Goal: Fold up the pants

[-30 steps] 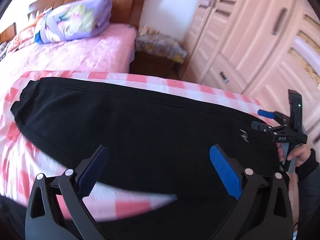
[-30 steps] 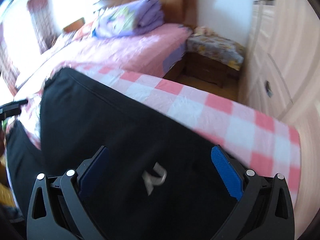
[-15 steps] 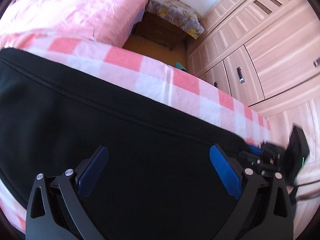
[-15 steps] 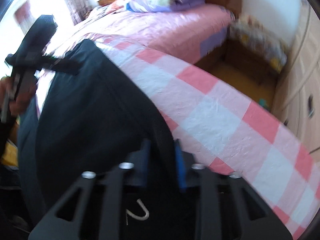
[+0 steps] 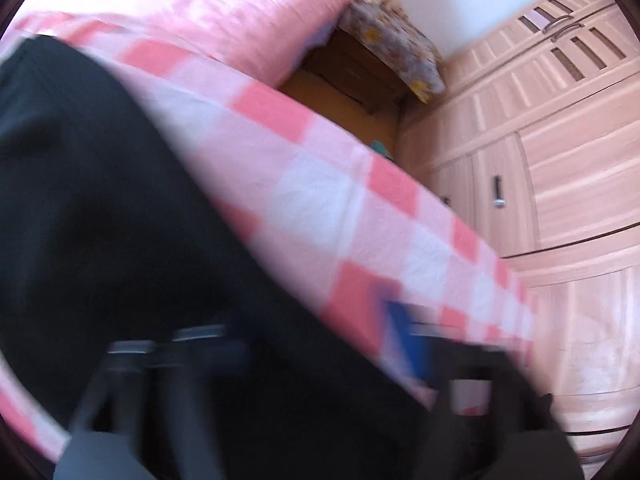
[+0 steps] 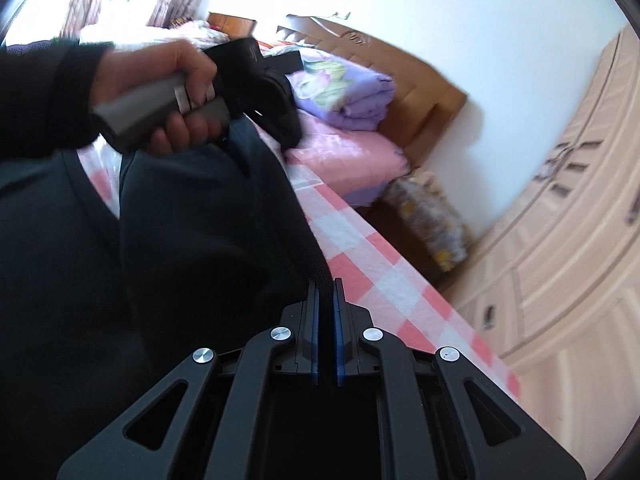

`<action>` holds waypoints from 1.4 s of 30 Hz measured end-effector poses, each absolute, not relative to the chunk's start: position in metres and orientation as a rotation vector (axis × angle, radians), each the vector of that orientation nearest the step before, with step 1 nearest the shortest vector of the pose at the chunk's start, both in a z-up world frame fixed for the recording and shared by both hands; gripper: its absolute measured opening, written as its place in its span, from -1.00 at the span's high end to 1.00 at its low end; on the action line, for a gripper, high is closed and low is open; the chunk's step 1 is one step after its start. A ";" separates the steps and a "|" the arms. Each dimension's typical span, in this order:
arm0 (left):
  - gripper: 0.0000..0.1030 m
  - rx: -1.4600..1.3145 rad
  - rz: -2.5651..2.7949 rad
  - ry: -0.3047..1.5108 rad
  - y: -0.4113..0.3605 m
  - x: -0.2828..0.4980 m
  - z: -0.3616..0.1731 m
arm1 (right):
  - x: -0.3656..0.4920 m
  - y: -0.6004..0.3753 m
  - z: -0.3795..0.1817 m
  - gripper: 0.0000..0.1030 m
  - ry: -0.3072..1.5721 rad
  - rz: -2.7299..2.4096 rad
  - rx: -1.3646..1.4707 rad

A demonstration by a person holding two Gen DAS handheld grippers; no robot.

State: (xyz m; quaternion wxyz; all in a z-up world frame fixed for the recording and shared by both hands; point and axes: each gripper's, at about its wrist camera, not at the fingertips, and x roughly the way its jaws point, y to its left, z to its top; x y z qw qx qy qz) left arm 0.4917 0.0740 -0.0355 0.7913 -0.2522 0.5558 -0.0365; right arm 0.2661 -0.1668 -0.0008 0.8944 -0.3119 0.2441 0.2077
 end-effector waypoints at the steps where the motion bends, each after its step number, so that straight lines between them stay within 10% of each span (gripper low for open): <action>1: 0.76 -0.580 -0.122 1.142 0.081 0.478 -0.028 | 0.256 -0.167 -0.003 0.83 0.493 0.398 -0.645; 9: 0.78 -0.324 -0.276 0.530 0.081 0.265 0.082 | 0.148 -0.171 0.006 0.83 0.316 0.273 -0.636; 17: 0.70 -0.291 -0.291 0.614 0.087 0.134 -0.006 | 0.067 -0.167 -0.038 0.82 0.479 0.278 -0.563; 19: 0.68 -0.280 -0.287 0.687 0.086 0.128 -0.030 | 0.065 -0.172 -0.047 0.59 0.564 0.280 -0.527; 21: 0.42 -0.342 -0.303 0.768 0.097 0.125 -0.049 | 0.062 -0.185 -0.048 -0.10 0.612 0.264 -0.437; 23: -0.48 -0.413 -0.293 0.805 0.106 0.126 -0.058 | 0.050 -0.208 -0.040 -0.57 0.597 0.250 -0.273; 32: -0.65 -0.555 -0.308 0.824 0.129 0.131 -0.064 | 0.064 -0.389 -0.038 -0.28 0.605 0.070 0.555; 42: -0.91 -0.452 -0.344 0.826 0.096 0.139 -0.044 | 0.106 -0.429 -0.050 -0.26 0.630 -0.033 0.712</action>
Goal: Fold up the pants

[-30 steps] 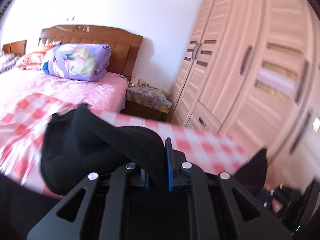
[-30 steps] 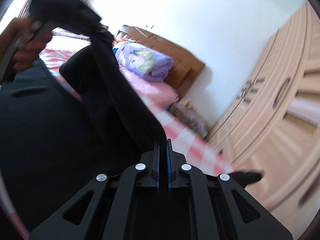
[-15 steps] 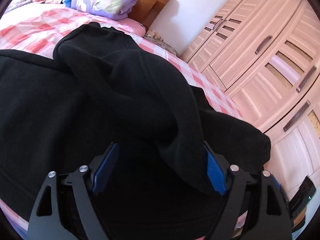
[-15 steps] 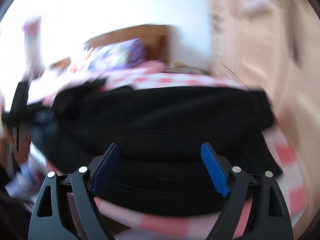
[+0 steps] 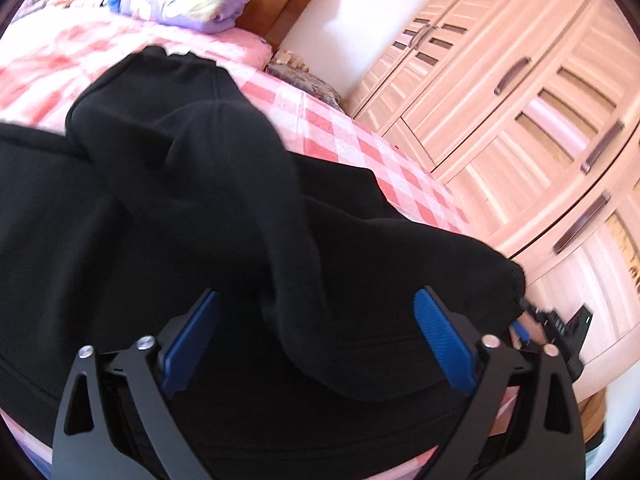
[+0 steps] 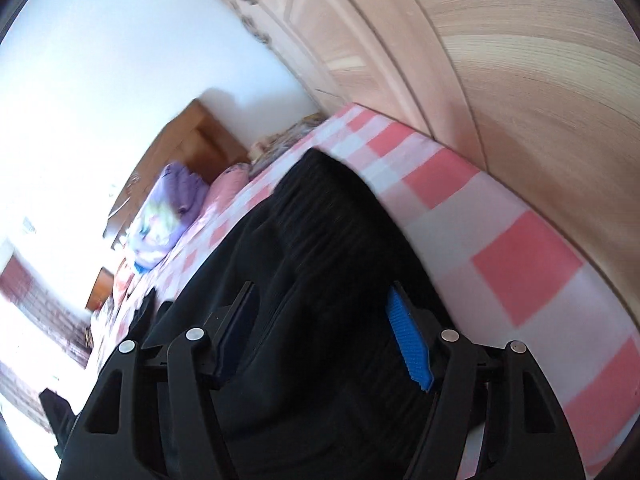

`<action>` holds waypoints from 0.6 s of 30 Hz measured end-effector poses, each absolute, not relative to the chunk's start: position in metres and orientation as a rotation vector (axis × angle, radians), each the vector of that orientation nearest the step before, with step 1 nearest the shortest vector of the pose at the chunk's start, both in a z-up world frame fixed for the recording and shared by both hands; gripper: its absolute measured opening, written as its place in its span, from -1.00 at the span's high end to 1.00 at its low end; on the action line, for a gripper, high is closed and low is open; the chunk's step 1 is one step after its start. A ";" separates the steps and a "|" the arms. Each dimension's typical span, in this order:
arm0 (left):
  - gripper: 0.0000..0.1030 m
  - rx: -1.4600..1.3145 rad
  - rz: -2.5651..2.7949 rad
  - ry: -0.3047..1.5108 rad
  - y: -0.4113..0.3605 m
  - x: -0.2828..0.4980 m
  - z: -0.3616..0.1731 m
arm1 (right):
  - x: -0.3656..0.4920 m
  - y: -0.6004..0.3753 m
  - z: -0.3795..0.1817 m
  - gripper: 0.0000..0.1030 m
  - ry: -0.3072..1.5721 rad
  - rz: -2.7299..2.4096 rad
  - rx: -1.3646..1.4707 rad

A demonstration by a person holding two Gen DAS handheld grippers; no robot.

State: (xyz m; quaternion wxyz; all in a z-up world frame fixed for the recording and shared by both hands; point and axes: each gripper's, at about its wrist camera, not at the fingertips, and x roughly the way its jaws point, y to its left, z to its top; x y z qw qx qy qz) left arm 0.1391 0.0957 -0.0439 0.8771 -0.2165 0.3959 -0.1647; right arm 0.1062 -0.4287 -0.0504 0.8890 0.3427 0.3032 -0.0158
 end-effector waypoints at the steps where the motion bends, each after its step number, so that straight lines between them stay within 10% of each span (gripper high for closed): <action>1: -0.91 -0.430 -0.334 0.840 0.092 0.144 -0.045 | 0.109 -0.431 -0.054 -0.23 0.642 -0.032 0.732; 4: -0.77 -0.406 -0.312 0.883 0.084 0.160 -0.052 | 0.110 -0.430 -0.061 0.31 0.664 -0.018 0.744; 8: 0.73 -0.374 -0.291 0.886 0.088 0.172 -0.046 | 0.096 -0.415 -0.032 0.51 0.566 -0.020 0.625; 18: 0.79 -0.420 -0.358 0.762 0.125 0.139 0.023 | 0.047 -0.418 0.005 0.59 0.479 0.030 0.637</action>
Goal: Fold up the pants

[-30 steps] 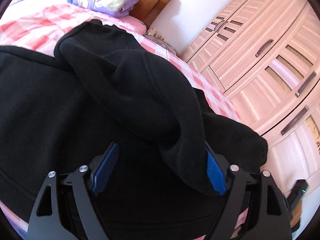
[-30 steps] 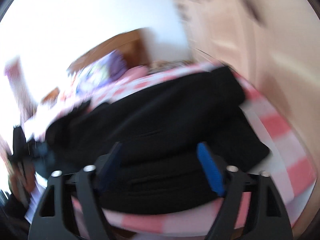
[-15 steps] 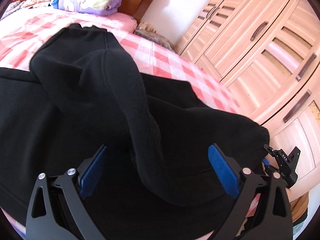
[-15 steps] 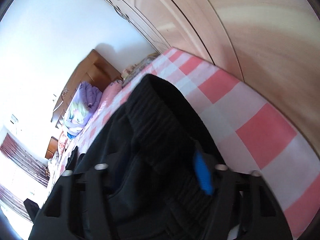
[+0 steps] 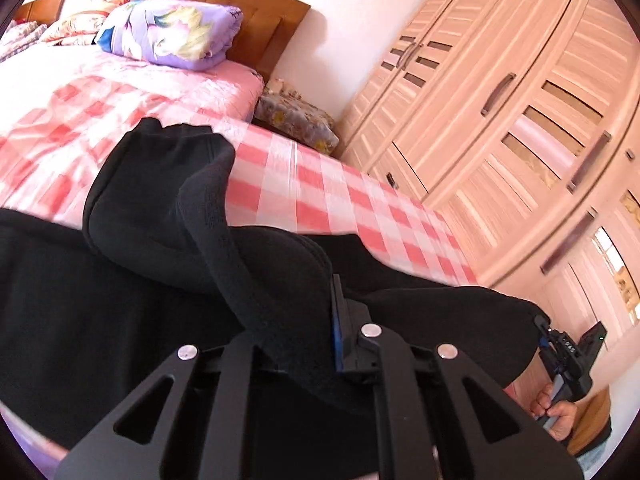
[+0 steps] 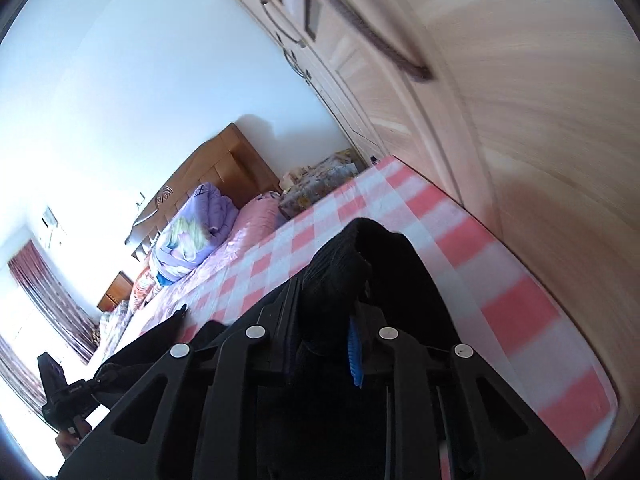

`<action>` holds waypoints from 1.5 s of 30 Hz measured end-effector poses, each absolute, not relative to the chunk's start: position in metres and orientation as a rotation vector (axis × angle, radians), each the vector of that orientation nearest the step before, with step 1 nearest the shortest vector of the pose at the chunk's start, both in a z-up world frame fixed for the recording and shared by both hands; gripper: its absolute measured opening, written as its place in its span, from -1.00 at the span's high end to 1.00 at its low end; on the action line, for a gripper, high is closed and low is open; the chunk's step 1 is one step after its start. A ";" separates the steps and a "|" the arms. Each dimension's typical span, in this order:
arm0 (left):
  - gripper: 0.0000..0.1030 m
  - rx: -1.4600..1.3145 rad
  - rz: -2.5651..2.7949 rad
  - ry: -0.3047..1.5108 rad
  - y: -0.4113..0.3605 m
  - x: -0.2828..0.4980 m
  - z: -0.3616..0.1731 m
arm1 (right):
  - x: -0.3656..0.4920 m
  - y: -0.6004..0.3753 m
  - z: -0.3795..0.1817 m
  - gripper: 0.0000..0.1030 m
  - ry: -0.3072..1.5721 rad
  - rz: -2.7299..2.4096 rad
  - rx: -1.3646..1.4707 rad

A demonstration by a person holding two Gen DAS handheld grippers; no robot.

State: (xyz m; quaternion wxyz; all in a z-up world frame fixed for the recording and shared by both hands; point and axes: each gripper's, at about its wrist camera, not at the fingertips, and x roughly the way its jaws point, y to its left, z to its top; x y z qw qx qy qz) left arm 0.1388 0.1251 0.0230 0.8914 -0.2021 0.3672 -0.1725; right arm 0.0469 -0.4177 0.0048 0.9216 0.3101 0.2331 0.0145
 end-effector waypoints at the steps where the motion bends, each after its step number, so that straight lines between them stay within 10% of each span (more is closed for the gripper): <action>1: 0.78 -0.416 -0.364 0.778 0.127 0.132 0.018 | 0.040 -0.419 0.001 0.59 0.490 0.026 0.641; 22: 0.68 -0.255 -0.268 0.901 0.112 0.091 -0.062 | 0.020 -0.424 -0.070 0.59 0.636 -0.001 0.663; 28: 0.38 -0.279 -0.275 0.904 0.126 0.091 -0.066 | 0.021 -0.420 -0.064 0.50 0.669 -0.026 0.618; 32: -0.89 -0.250 -0.243 0.848 0.133 0.081 -0.053 | 0.007 -0.407 -0.037 -0.33 0.689 -0.190 0.462; 45: -0.96 -0.097 -0.136 0.857 0.126 0.197 0.039 | 0.079 -0.236 0.013 -0.34 0.610 0.111 0.041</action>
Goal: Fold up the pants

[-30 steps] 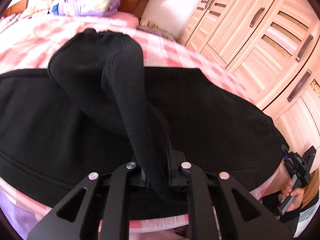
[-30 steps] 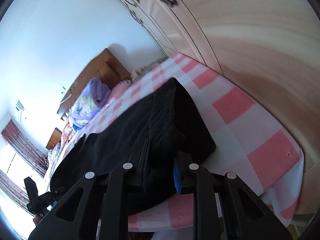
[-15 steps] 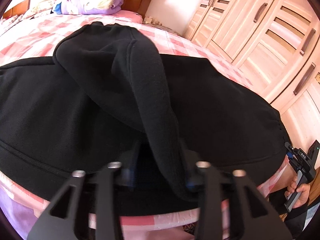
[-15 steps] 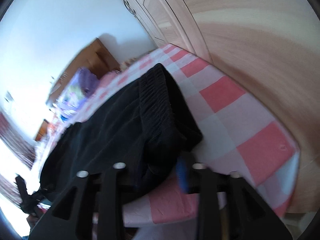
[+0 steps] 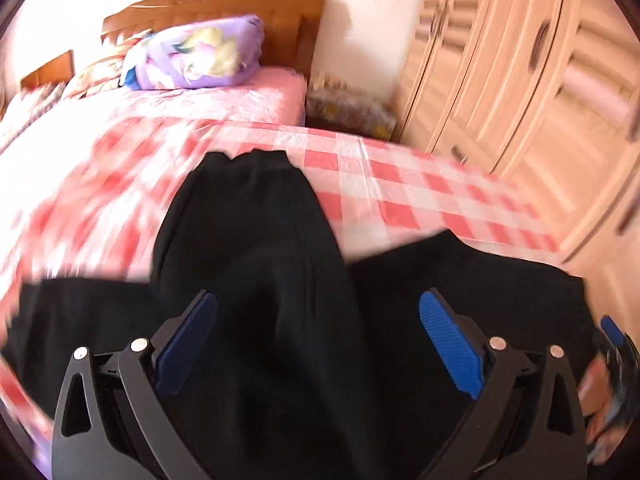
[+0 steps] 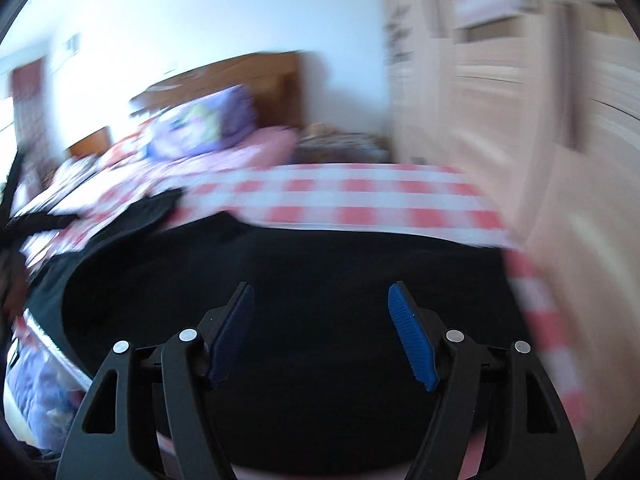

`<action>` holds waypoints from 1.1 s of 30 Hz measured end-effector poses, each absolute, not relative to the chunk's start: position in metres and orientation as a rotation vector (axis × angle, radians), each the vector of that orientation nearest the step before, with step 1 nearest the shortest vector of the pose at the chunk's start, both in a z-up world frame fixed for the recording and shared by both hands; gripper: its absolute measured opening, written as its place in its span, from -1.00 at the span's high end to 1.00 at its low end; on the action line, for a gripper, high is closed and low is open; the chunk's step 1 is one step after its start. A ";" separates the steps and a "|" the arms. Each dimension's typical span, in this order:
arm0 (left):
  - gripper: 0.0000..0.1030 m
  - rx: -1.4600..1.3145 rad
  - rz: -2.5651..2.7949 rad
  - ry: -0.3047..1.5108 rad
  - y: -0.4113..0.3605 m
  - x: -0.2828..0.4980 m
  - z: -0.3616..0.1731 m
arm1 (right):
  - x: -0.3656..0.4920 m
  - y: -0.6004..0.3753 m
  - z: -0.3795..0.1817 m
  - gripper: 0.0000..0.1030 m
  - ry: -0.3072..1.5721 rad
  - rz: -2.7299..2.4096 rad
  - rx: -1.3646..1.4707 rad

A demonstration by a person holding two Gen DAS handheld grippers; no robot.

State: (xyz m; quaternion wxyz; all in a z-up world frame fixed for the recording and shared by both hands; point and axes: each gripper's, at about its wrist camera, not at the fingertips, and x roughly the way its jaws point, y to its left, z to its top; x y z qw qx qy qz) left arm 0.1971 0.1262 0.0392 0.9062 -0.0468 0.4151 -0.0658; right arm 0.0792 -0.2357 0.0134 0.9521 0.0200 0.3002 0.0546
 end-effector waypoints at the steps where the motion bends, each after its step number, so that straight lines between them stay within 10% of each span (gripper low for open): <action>1: -0.96 -0.058 -0.141 0.955 0.111 0.236 0.035 | 0.095 -0.217 0.009 -0.34 0.631 0.150 0.029; 12: -0.26 0.118 -0.050 1.305 0.083 0.370 -0.050 | 0.141 -0.159 -0.021 -0.43 0.730 0.269 0.011; 16: 0.85 0.108 -0.080 1.228 0.100 0.360 -0.034 | 0.144 -0.167 -0.027 -0.43 0.753 0.264 0.066; 25: 0.86 -0.137 0.020 0.714 0.233 0.182 0.065 | 0.142 -0.181 -0.032 -0.43 0.774 0.249 0.107; 33: 0.78 -0.398 0.164 0.783 0.350 0.049 -0.015 | 0.137 -0.183 -0.031 -0.43 0.780 0.234 0.144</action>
